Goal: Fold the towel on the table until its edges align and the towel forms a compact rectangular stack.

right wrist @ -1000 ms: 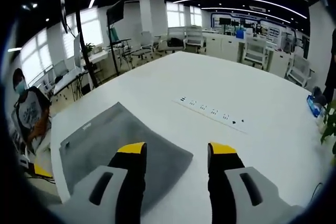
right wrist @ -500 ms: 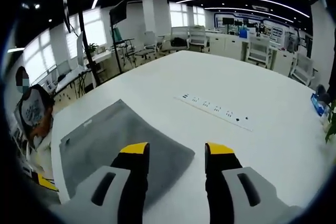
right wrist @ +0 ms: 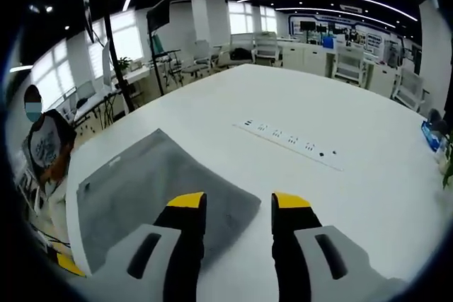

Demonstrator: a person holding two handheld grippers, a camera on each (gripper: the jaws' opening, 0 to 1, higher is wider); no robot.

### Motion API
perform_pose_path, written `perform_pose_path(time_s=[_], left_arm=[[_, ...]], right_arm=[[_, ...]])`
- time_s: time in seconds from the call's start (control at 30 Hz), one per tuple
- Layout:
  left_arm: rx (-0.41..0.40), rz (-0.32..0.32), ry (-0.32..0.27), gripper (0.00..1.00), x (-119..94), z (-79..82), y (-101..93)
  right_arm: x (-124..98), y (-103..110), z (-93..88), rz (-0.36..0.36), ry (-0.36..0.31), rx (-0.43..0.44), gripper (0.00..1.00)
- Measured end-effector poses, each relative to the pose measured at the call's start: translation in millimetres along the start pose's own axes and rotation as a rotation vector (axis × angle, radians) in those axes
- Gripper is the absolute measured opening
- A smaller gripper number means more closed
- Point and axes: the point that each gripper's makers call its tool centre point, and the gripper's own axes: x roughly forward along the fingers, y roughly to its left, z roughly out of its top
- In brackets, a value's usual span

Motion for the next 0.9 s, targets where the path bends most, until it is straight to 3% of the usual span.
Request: perform_pose_path(time_s=[0.37, 0.57, 0.9], left_arm=[[-0.006, -0.026, 0.032, 0.52, 12.6, -11.3, -2.5], [-0.015, -0.05, 0.082, 0.43, 19.4, -22.8, -6.4], [0.013, -0.07, 0.129, 0.4, 28.5, -34.3, -12.4]], right_arm=[[8.3, -1.4, -15.5, 0.009, 0.025, 0.0, 0.33], [14.8, -5.9, -20.3, 0.011, 0.036, 0.0, 0.31], [29.5, -6.7, -33.3, 0.022, 0.06, -0.003, 0.28]])
